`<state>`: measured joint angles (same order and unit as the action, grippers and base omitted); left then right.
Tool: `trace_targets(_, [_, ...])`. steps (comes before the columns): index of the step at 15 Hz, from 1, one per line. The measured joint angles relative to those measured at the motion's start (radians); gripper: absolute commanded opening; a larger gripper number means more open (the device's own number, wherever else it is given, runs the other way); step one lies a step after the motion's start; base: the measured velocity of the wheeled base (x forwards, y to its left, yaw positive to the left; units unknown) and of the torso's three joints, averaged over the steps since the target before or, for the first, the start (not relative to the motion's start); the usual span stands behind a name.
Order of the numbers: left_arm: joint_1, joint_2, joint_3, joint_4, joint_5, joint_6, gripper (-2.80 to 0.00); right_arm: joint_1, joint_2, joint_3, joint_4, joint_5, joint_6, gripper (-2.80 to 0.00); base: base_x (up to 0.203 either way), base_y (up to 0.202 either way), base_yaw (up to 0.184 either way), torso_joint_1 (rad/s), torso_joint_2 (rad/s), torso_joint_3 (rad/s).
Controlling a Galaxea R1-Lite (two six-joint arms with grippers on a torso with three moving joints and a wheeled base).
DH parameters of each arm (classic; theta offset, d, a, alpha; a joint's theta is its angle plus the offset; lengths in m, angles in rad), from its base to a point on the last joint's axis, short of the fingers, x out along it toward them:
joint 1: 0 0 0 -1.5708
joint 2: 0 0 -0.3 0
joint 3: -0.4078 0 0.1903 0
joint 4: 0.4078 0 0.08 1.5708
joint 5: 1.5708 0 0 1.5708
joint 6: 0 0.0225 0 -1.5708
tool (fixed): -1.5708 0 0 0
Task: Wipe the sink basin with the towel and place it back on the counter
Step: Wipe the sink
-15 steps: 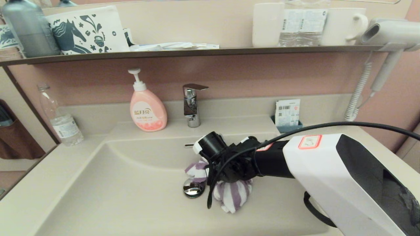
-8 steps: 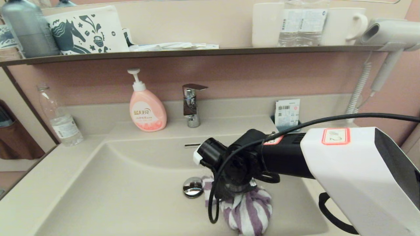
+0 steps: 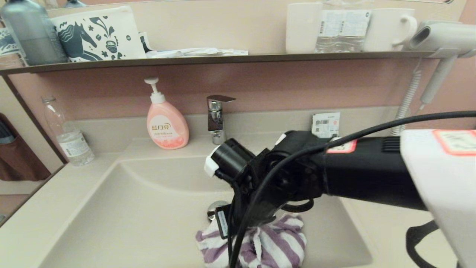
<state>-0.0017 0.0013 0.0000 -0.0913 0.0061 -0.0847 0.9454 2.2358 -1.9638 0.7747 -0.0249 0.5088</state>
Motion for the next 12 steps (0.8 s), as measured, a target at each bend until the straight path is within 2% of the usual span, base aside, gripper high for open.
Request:
trace_targets(4, [0.0, 0.0, 0.0, 0.0, -0.001, 0.0, -2.8, -0.036, -0.183, 0.042, 0.052, -0.006, 0.001, -2.8, 0.0, 0.0, 0.0, 0.0, 0.0, 0.0])
trace_targets(8, [0.0, 0.0, 0.0, 0.0, 0.0, 0.0, -2.8, -0.094, -0.349, 0.211, 0.019, -0.041, -0.001, -2.8, 0.0, 0.0, 0.0, 0.0, 0.0, 0.0])
trace_targets(10, [0.0, 0.0, 0.0, 0.0, -0.001, 0.0, -2.8, -0.101, -0.392, 0.352, -0.157, -0.065, -0.003, -2.8, 0.0, 0.0, 0.0, 0.0, 0.0, 0.0])
trace_targets(12, [0.0, 0.0, 0.0, 0.0, 0.0, 0.0, -2.8, -0.089, -0.404, 0.497, -0.456, -0.096, -0.011, -2.8, 0.0, 0.0, 0.0, 0.0, 0.0, 0.0])
